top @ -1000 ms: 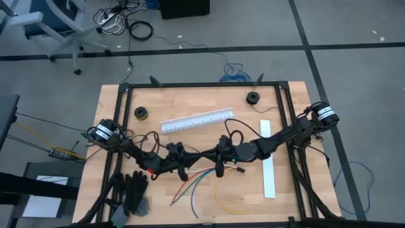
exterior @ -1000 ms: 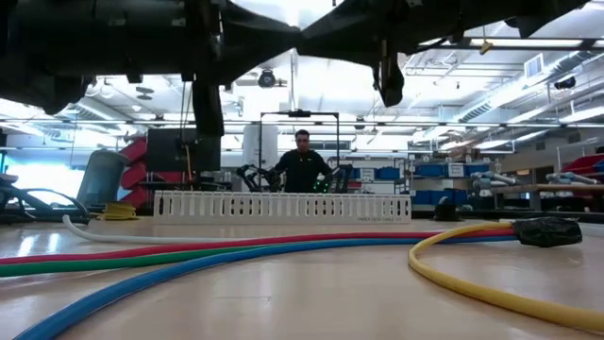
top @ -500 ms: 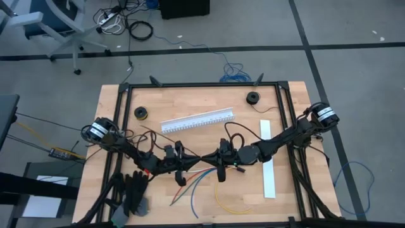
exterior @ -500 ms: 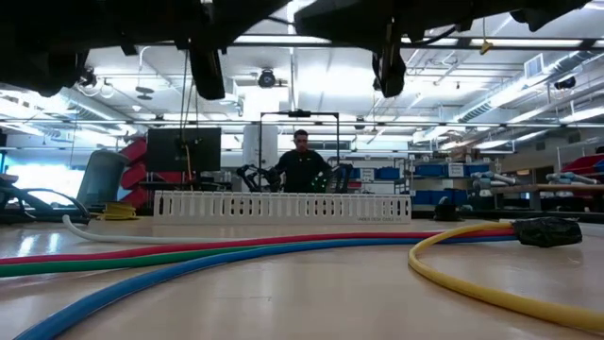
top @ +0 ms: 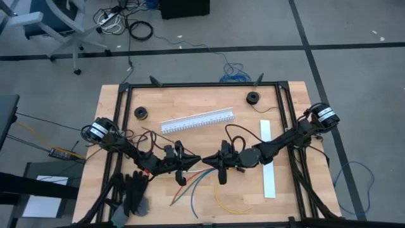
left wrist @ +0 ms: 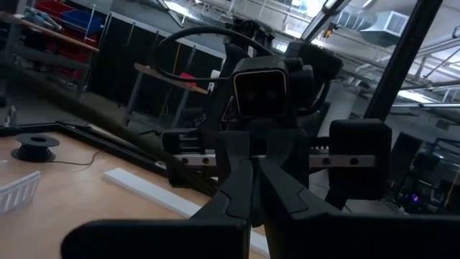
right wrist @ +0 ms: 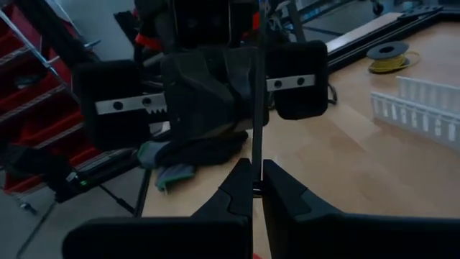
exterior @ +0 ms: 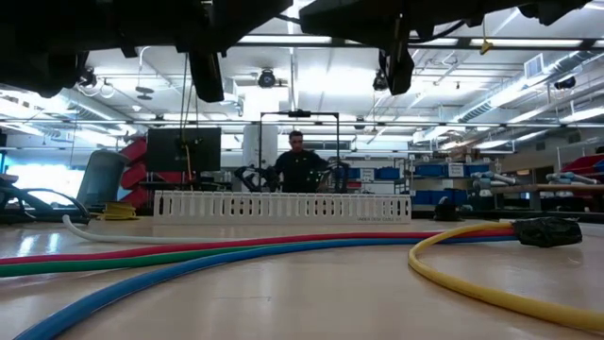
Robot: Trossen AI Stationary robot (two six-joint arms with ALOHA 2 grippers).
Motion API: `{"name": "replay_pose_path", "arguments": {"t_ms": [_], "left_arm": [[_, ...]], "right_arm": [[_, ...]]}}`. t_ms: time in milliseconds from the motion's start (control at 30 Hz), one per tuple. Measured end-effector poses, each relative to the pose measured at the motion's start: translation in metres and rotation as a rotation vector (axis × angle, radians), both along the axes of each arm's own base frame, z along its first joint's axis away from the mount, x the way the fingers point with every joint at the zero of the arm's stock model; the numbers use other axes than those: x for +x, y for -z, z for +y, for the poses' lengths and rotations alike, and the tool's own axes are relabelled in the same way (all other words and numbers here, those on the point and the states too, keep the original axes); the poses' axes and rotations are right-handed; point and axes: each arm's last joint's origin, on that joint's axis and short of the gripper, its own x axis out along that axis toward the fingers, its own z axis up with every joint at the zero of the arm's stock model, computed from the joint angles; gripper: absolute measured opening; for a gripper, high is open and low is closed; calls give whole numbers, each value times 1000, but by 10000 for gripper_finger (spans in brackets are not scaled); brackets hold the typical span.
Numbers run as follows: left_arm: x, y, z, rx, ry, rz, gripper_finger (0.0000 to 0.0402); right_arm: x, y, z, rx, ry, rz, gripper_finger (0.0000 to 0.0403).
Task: Ziptie cables
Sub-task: Insert zip tie on the cable wire
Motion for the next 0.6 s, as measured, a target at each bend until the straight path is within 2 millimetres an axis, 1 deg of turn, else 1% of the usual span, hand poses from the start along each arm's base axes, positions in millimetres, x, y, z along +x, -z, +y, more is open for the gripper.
{"name": "replay_pose_path", "arguments": {"t_ms": [167,267,400,500,600], "left_arm": [[0,0,0,1,4,0,0],[0,0,-2,26,61,-3,0],[2,6,-6,155,142,53,0],[3,12,-7,270,142,119,0],[3,16,-7,348,131,160,0]], "right_arm": [[-2,-1,3,-15,8,-5,4],[-3,-1,6,-48,15,-11,4],[-6,-3,11,-101,26,-24,3],[-7,-4,13,-131,21,-23,3],[-7,-4,14,-153,19,-21,3]]}}
